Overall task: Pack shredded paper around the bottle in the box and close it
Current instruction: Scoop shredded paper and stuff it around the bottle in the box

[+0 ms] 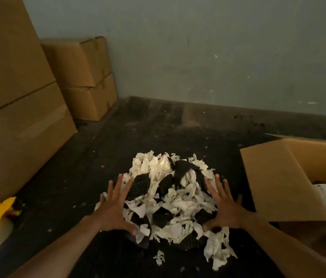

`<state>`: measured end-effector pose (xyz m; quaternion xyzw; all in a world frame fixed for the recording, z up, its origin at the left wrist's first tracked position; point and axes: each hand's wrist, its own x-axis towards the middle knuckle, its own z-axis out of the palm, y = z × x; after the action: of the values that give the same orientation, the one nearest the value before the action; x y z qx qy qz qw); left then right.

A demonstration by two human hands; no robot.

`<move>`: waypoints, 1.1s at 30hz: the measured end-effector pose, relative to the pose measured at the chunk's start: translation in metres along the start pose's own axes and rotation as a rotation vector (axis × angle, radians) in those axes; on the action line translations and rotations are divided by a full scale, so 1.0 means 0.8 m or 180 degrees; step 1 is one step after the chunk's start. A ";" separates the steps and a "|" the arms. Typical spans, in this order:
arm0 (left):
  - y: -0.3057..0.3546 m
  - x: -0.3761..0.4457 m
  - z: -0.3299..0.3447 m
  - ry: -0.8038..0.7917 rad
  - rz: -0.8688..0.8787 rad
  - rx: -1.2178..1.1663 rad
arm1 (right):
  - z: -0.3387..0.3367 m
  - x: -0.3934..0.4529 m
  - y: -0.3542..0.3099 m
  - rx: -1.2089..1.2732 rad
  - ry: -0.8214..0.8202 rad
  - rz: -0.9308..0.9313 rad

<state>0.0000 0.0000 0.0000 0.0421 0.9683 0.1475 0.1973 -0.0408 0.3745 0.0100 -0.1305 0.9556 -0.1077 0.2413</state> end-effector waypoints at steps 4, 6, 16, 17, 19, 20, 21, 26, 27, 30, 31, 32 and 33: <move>0.026 0.055 0.006 0.0051 0.0430 0.0373 | -0.022 0.059 -0.007 -0.0523 -0.0036 -0.0417; 0.031 0.080 0.009 0.0085 0.0585 0.0574 | -0.019 0.089 -0.013 -0.0655 -0.0102 -0.0610; 0.022 0.131 0.056 0.0159 0.0491 0.0969 | 0.035 0.152 -0.009 -0.1131 -0.0224 -0.0935; 0.020 0.131 0.059 0.0297 0.0492 0.1006 | 0.037 0.151 -0.008 -0.1112 -0.0092 -0.0952; 0.017 0.131 0.068 0.0639 0.0508 0.0919 | 0.047 0.149 -0.005 -0.0921 0.0121 -0.1009; 0.017 0.131 0.072 0.0744 0.0509 0.0832 | 0.057 0.150 -0.001 -0.0827 0.0213 -0.1054; 0.017 0.132 0.077 0.0871 0.0488 0.0761 | 0.066 0.151 0.001 -0.0764 0.0290 -0.1073; 0.014 0.138 0.087 0.1234 0.0554 0.0522 | 0.081 0.153 -0.015 -0.0996 0.0570 -0.0758; 0.013 0.139 0.086 0.1154 0.0516 0.0495 | 0.075 0.152 -0.022 -0.0956 0.0597 -0.0775; 0.026 0.140 0.073 0.1057 0.0286 0.0470 | 0.051 0.154 -0.031 -0.0662 0.0773 -0.0952; 0.032 0.139 0.067 0.0954 0.0192 0.0403 | 0.044 0.157 -0.030 -0.0550 0.0698 -0.0962; 0.037 0.137 0.060 0.0953 0.0114 0.0323 | 0.033 0.157 -0.030 -0.0382 0.0593 -0.0935; 0.040 0.135 0.053 0.0949 0.0048 0.0251 | 0.023 0.156 -0.030 -0.0211 0.0561 -0.0914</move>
<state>-0.0813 0.0571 -0.0675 0.0347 0.9915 0.1155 0.0484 -0.1333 0.3121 -0.0534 -0.2636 0.9476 -0.1205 0.1343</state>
